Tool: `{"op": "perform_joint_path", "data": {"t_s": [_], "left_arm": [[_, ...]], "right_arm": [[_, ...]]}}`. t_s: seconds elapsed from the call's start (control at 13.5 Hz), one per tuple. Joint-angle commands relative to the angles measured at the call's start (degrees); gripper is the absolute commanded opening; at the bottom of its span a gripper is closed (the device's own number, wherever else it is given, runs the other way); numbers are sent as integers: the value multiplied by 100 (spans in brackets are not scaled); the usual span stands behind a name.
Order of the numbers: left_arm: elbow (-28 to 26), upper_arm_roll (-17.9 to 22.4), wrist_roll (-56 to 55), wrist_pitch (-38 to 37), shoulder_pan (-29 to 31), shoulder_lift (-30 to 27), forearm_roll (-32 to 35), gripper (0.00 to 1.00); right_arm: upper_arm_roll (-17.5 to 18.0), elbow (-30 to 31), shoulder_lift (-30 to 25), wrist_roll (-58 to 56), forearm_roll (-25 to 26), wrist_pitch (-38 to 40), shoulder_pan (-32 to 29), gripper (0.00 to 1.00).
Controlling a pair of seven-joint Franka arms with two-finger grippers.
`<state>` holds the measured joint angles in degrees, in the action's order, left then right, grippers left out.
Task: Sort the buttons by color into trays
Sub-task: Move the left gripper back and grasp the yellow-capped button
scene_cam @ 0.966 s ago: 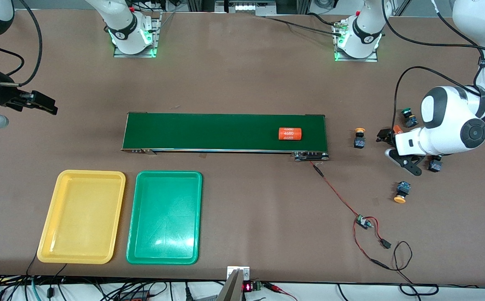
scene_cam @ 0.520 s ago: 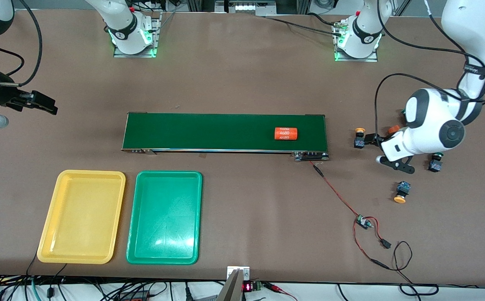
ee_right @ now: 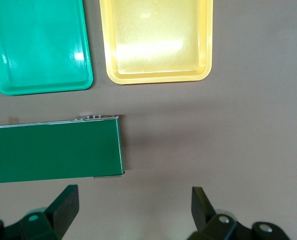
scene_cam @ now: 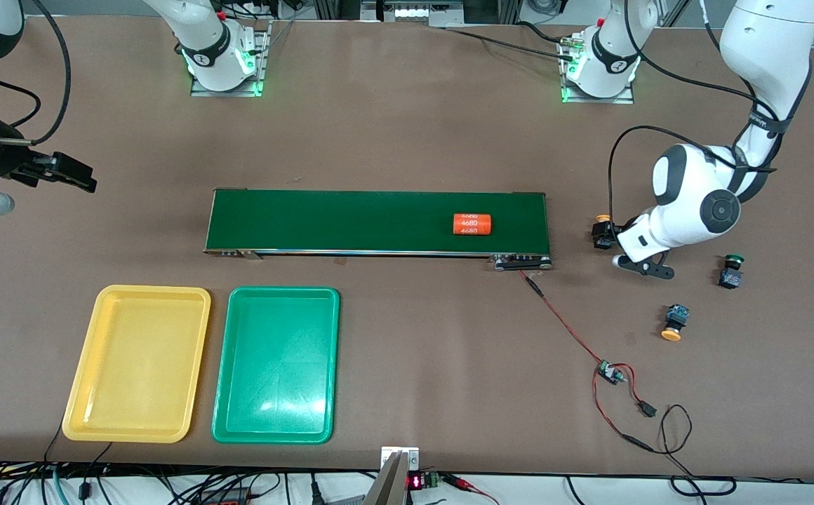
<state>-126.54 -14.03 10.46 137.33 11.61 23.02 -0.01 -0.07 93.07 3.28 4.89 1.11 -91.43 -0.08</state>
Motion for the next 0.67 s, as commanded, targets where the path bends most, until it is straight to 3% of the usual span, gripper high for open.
{"op": "perform_joint_path", "data": {"t_s": [0.0, 0.3, 0.52, 0.59], "left_arm": [[-187, -55, -105, 75, -107, -87, 1, 100], [-328, -152, -140, 75, -98, -87, 1, 99], [-363, -152, -123, 75, -98, -87, 1, 83], [-363, -152, -62, 75, -98, -87, 1, 70]], "right_arm": [[7, -9, -20, 82, -85, -7, -18, 100], [7, -9, -20, 91, -85, -7, -9, 100], [7, -9, -20, 91, -85, -7, -27, 100], [7, -9, -20, 91, -85, -7, -18, 100]]}}
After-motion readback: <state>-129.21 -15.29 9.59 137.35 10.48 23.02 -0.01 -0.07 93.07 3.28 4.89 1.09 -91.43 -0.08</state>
